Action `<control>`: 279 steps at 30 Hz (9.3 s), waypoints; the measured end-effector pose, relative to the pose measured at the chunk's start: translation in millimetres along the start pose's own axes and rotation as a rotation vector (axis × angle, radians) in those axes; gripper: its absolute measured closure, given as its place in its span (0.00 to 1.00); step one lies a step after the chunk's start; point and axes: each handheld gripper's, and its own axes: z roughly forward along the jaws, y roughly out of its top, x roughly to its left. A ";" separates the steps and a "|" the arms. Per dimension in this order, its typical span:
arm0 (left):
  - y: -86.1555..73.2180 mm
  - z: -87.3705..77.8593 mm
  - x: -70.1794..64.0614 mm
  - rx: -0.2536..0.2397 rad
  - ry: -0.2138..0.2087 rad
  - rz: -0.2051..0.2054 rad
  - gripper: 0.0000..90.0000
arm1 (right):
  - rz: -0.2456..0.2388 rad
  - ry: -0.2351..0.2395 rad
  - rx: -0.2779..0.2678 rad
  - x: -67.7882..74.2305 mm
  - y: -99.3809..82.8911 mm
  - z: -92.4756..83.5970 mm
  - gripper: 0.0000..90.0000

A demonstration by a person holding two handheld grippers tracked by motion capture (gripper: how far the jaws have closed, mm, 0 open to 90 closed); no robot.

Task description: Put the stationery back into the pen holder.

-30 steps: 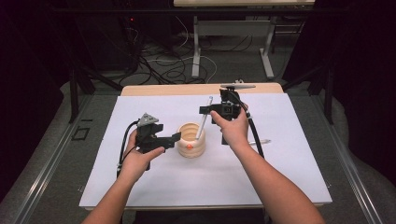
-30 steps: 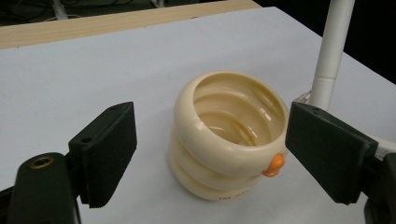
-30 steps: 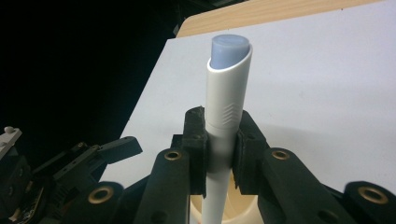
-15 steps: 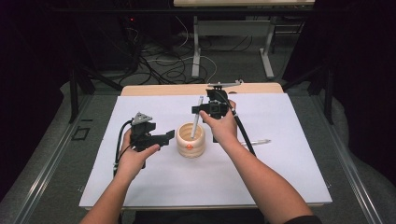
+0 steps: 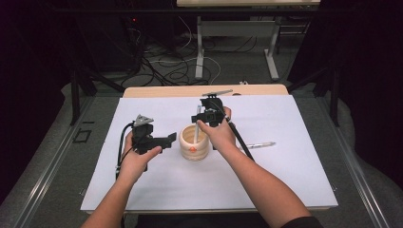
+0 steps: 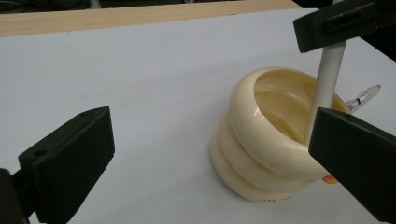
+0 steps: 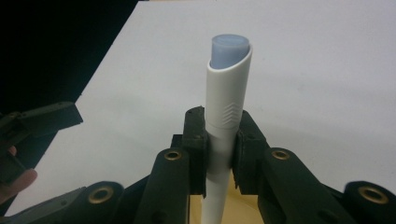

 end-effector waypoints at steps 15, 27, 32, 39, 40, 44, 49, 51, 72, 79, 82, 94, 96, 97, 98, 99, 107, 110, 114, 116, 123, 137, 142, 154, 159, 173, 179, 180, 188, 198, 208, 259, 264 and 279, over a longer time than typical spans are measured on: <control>-2.5 3.8 -4.8 0.012 -0.026 0.020 0.00 | -0.049 -0.032 0.046 0.4 -14.5 13.8 0.87; -1.4 1.1 -2.7 0.013 -0.033 0.006 0.00 | -0.050 0.022 0.059 -4.3 -13.3 4.3 0.67; -0.5 -0.3 -1.6 0.015 -0.034 0.010 0.00 | -0.064 0.028 0.048 -6.3 -13.6 -6.4 0.57; 0.2 -1.1 -1.7 0.005 -0.036 0.007 0.00 | -0.113 0.024 0.004 -10.3 -16.9 -21.3 0.46; 0.3 -1.2 -1.9 0.004 -0.037 0.006 0.00 | -0.128 0.021 0.006 -10.8 -17.6 -23.8 0.45; 1.4 -3.5 -4.1 0.004 -0.057 -0.014 0.00 | -0.175 0.034 0.004 -10.6 -21.3 -30.8 0.39; 4.1 -6.3 -9.4 0.011 -0.065 0.005 0.00 | -0.287 0.026 -0.013 -10.8 -27.7 -39.1 0.34; 4.5 -7.3 -12.8 0.008 -0.065 0.023 0.00 | -0.315 0.018 -0.007 -11.6 -29.8 -42.3 0.32; -1.0 -22.1 -27.4 -0.008 -0.127 0.054 0.01 | -0.415 -0.129 0.068 -55.5 -65.6 -81.6 0.28; -7.2 -25.8 -22.0 -0.009 -0.123 0.048 0.01 | -0.439 -0.170 0.098 -73.6 -71.3 -85.8 0.28; -9.7 -26.9 -18.9 -0.004 -0.125 0.041 0.01 | -0.446 -0.182 0.109 -80.9 -72.8 -88.9 0.28; -17.2 -23.0 -13.1 0.002 -0.115 0.025 0.01 | -0.342 -0.141 0.148 -111.0 -83.6 -100.3 0.42; -17.6 -22.6 -12.3 0.010 -0.112 0.032 0.01 | -0.345 -0.144 0.151 -115.8 -84.7 -101.5 0.44; -18.3 -21.7 -12.6 0.002 -0.109 0.022 0.02 | -0.353 -0.144 0.153 -119.1 -85.0 -102.3 0.44; -18.1 -22.2 -11.4 0.014 -0.115 0.026 0.02 | -0.344 -0.147 0.145 -121.1 -85.4 -102.5 0.44; -18.6 -21.6 -10.9 0.010 -0.113 0.020 0.03 | -0.349 -0.145 0.149 -124.1 -85.4 -103.6 0.45; -19.2 -22.2 -7.6 -0.007 -0.112 0.013 0.07 | -0.353 -0.128 0.118 -143.2 -81.6 -106.5 0.48; -19.1 -22.4 -8.0 -0.011 -0.118 0.015 0.07 | -0.368 -0.136 0.124 -146.0 -79.6 -104.5 0.48; -18.6 -23.2 -7.8 -0.014 -0.126 0.025 0.10 | -0.411 -0.158 0.123 -146.9 -77.6 -100.4 0.48; -18.4 -23.4 -7.9 -0.014 -0.133 0.027 0.16 | -0.455 -0.182 0.126 -147.6 -76.0 -99.3 0.48; -18.5 -23.3 -8.7 -0.016 -0.134 0.035 0.18 | -0.530 -0.191 0.124 -147.6 -71.3 -96.4 0.44; -18.6 -22.6 -8.3 -0.031 -0.126 0.033 0.18 | -0.584 -0.216 0.149 -142.1 -63.7 -88.8 0.43; -18.4 -23.3 -7.2 -0.020 -0.131 0.036 0.18 | -0.616 -0.198 0.173 -141.8 -61.4 -88.9 0.46; -18.8 -22.3 -5.6 -0.013 -0.134 0.031 0.19 | -0.668 -0.224 0.202 -156.2 -56.3 -79.8 0.51; -19.3 -21.4 -5.3 -0.022 -0.129 0.027 0.19 | -0.756 -0.245 0.251 -163.3 -56.5 -73.1 0.51; -19.4 -21.7 -3.7 -0.015 -0.128 0.023 0.20 | -1.066 -0.240 0.397 -176.0 -64.8 -60.8 0.52; -19.1 -22.0 -3.0 -0.018 -0.127 0.023 0.21 | -1.134 -0.260 0.414 -179.5 -66.1 -60.0 0.52; -19.3 -21.8 -3.0 -0.017 -0.126 0.022 0.21 | -1.153 -0.253 0.426 -180.7 -65.0 -59.8 0.53; -20.0 -20.5 -2.6 -0.012 -0.129 0.025 0.21 | -1.162 -0.246 0.528 -185.8 -70.9 -59.4 0.66; -20.6 -19.6 -2.5 -0.007 -0.127 0.027 0.22 | -1.207 -0.235 0.518 -187.9 -72.8 -54.5 0.71; -20.8 -19.5 -2.5 -0.006 -0.126 0.027 0.22 | -1.248 -0.219 0.561 -186.3 -75.5 -47.3 0.77; -17.5 -23.8 -1.3 0.006 -0.142 0.016 0.23 | -1.449 -0.198 0.374 -150.2 -82.2 -71.8 0.89; -17.2 -23.7 -2.8 0.007 -0.140 0.015 0.24 | -1.499 -0.191 0.316 -136.7 -87.3 -78.8 0.89; -15.2 -25.5 -7.2 0.007 -0.153 0.017 0.26 | -1.704 -0.204 0.161 -86.2 -98.0 -94.4 0.88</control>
